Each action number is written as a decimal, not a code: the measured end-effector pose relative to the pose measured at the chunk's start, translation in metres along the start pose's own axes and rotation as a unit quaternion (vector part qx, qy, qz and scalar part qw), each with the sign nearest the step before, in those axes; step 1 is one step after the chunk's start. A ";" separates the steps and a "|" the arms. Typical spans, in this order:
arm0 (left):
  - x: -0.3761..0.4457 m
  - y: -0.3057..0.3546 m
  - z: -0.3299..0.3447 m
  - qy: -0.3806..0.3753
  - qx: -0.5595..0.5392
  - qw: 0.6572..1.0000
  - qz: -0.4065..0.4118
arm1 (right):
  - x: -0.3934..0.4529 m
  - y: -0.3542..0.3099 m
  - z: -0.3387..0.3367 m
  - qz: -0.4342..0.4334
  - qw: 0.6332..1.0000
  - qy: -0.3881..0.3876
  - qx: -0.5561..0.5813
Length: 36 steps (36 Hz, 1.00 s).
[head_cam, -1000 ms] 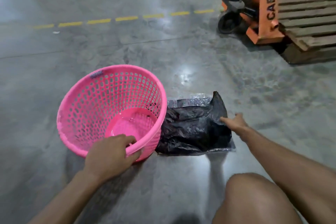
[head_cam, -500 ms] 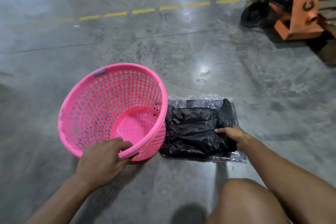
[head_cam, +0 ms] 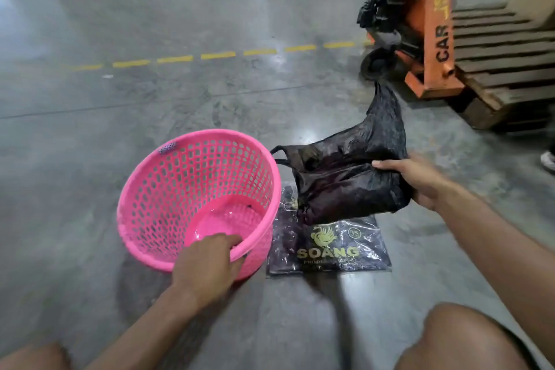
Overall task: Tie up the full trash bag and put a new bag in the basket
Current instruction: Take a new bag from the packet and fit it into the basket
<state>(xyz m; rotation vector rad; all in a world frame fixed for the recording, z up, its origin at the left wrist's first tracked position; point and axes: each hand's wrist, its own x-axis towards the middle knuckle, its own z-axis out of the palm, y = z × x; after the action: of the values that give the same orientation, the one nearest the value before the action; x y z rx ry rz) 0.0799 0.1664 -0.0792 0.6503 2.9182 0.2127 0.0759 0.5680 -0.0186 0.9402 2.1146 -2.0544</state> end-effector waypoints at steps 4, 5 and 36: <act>0.001 0.015 -0.004 -0.045 0.013 0.999 0.008 | -0.037 -0.058 0.009 -0.051 0.998 0.006 0.028; 0.000 0.016 -0.004 -0.042 0.008 0.999 0.024 | -0.046 -0.071 0.012 -0.062 0.998 0.004 0.033; 0.051 -0.125 -0.111 0.198 -0.464 0.856 -0.115 | -0.067 -0.066 0.182 -0.293 0.809 0.127 -0.494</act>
<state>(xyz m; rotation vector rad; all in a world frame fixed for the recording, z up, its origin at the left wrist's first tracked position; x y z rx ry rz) -0.0361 0.0651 0.0028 0.0847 2.6689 1.7377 0.0338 0.3787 0.0482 0.4011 3.2934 -0.5676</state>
